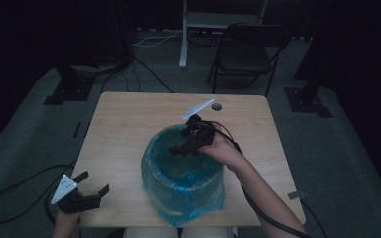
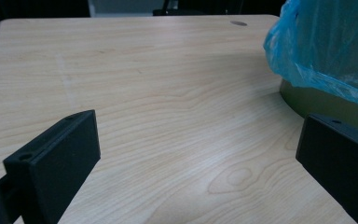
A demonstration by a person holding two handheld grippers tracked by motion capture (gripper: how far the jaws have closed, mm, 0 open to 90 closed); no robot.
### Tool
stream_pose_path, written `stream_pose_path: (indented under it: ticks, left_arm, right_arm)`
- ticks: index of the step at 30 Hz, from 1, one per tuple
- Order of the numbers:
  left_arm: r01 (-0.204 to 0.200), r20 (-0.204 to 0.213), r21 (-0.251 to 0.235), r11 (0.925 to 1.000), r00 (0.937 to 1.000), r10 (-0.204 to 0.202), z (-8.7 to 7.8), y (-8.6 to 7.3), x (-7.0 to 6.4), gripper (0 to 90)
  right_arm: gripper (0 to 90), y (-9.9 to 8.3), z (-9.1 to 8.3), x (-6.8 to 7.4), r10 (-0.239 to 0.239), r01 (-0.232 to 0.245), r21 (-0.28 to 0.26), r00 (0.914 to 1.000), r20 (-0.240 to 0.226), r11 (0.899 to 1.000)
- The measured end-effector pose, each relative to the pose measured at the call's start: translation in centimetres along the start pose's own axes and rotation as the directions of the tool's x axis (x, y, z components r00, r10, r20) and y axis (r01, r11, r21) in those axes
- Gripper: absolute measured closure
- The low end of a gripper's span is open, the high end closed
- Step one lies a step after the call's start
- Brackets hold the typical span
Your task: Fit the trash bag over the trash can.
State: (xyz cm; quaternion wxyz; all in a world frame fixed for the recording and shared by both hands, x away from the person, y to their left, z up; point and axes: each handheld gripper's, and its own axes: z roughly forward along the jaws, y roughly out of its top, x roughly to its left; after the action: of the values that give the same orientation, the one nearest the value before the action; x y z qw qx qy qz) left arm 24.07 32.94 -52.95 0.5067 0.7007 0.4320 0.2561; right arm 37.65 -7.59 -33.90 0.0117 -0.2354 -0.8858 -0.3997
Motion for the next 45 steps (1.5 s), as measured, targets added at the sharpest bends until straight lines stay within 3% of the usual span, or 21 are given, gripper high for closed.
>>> stream_pose_path:
  ticks: [5, 10, 13, 19, 22, 26, 30, 31, 34, 37, 43, 45]
  left_arm:
    - [-0.004, 0.0, 0.004, 1.0, 1.0, 0.004, 0.1, 0.0, -0.1, 0.2]
    - [0.002, -0.005, 0.013, 0.9999, 1.0, -0.002, 0.1, -0.1, 0.0, 0.1]
    - [0.014, -0.019, 0.009, 0.9999, 0.9997, -0.013, 0.1, -0.1, 0.2, 0.1]
    - [0.029, -0.016, 0.022, 0.9993, 0.9995, -0.029, 0.2, -0.2, 0.4, 0.2]
    - [0.018, -0.006, 0.029, 0.9994, 0.9998, -0.018, 0.2, -0.2, 0.4, 0.2]
    - [0.01, 0.004, 0.046, 0.9989, 0.9999, -0.01, 0.3, -0.2, 0.2, 0.2]
    - [0.001, -0.006, 0.051, 0.9987, 1.0, -0.001, 0.4, -0.3, 0.1, 0.2]
    - [-0.003, -0.009, 0.054, 0.9985, 1.0, 0.003, 0.4, -0.3, 0.1, 0.2]
    - [-0.01, -0.013, 0.065, 0.9979, 0.9999, 0.011, 0.5, -0.4, 0.1, 0.2]
    - [-0.017, -0.012, 0.069, 0.9975, 0.9998, 0.018, 0.6, -0.3, 0.0, 0.2]
    - [-0.019, -0.023, 0.075, 0.997, 0.9995, 0.021, 0.6, -0.5, 0.1, 0.2]
    - [-0.02, -0.027, 0.078, 0.9967, 0.9994, 0.022, 0.5, -0.5, 0.1, 0.2]
  right_arm:
    - [12.8, -1.2, -2.9, -1.4, 0.048, -0.045, -0.103, 0.9984, 0.028, 0.994]
    - [12.8, -2.9, -4.9, -3.2, 0.117, -0.1, -0.209, 0.9906, 0.07, 0.973]
    - [12.7, -4.0, -5.7, -4.1, 0.166, -0.131, -0.26, 0.9788, 0.119, 0.957]
    - [12.7, -6.4, -6.8, -5.7, 0.243, -0.156, -0.357, 0.9461, 0.214, 0.921]
    - [12.7, -7.9, -7.2, -6.2, 0.28, -0.162, -0.406, 0.9268, 0.25, 0.9]
    - [12.7, -10.2, -7.7, -6.8, 0.329, -0.184, -0.425, 0.8958, 0.299, 0.886]
    - [12.8, -12.8, -7.6, -7.6, 0.378, -0.229, -0.435, 0.8779, 0.295, 0.871]
    - [12.8, -13.8, -7.4, -7.7, 0.393, -0.237, -0.439, 0.866, 0.309, 0.867]
    - [12.8, -15.8, -7.1, -7.9, 0.423, -0.258, -0.445, 0.8462, 0.324, 0.857]
    - [12.8, -17.7, -6.9, -8.0, 0.443, -0.267, -0.442, 0.8199, 0.363, 0.856]
    - [13.4, -20.8, -6.7, -7.7, 0.482, -0.293, -0.468, 0.7994, 0.359, 0.834]
    - [13.4, -21.8, -6.5, -7.3, 0.498, -0.302, -0.477, 0.7879, 0.362, 0.825]
